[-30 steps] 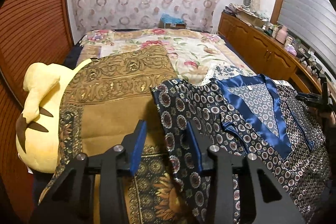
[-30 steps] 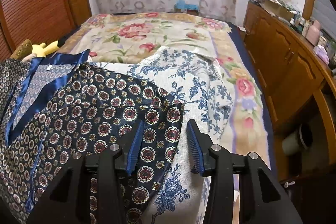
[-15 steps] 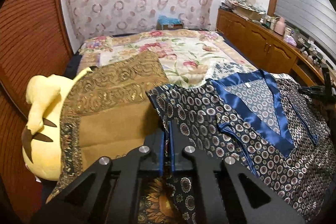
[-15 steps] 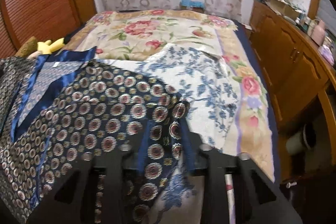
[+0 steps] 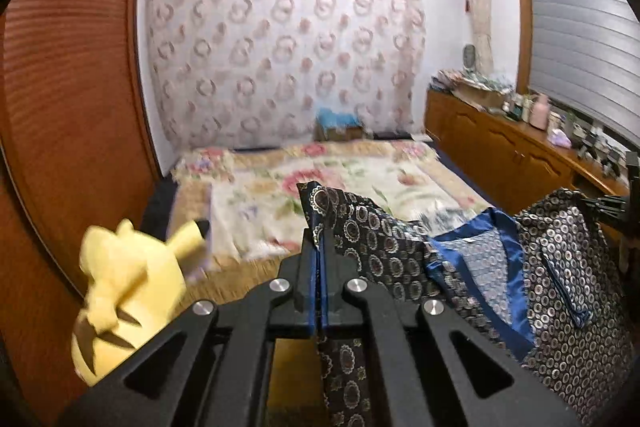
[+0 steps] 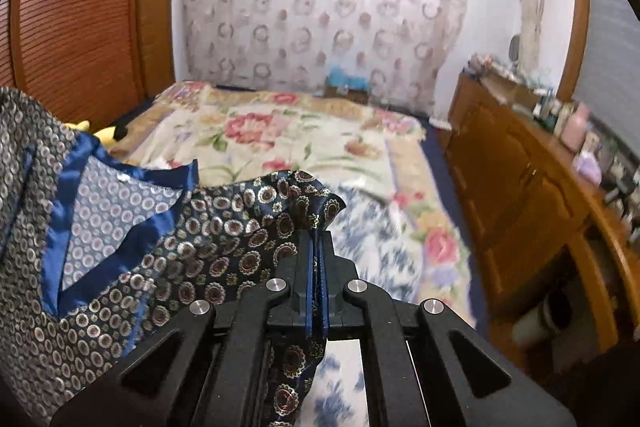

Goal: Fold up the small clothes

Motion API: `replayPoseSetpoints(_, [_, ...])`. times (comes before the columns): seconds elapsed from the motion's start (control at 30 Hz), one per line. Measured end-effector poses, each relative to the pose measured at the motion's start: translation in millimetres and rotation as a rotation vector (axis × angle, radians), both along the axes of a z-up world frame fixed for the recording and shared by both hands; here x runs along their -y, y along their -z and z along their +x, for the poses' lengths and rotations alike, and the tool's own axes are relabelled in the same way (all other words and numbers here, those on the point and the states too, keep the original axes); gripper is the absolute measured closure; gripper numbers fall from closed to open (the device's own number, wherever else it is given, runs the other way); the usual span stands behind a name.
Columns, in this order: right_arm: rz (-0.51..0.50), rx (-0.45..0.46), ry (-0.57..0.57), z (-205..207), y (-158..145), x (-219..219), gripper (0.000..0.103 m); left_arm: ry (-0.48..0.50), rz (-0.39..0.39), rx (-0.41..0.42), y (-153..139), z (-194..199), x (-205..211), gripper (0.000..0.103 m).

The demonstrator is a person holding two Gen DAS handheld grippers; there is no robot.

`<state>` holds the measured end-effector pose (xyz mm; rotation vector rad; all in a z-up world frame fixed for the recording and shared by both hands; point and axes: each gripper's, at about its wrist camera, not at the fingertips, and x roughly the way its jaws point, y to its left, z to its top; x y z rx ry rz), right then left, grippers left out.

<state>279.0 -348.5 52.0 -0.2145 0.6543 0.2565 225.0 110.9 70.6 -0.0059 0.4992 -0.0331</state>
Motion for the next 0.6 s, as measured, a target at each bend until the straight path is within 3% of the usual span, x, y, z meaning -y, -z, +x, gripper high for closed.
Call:
replayPoseSetpoints(0.1, [-0.040,0.033,0.021,13,-18,-12,0.103,-0.032,0.022,0.014,-7,11,-6,0.103])
replayPoseSetpoints(0.23, [-0.047,0.028,0.036,16,-22,-18,0.103,-0.014,0.030,-0.013,5,5,-7,0.103])
replayPoseSetpoints(0.6, [0.011,0.029,-0.043,-57,-17,-13,0.103,0.045,0.016,-0.014,28,-79,3,0.103])
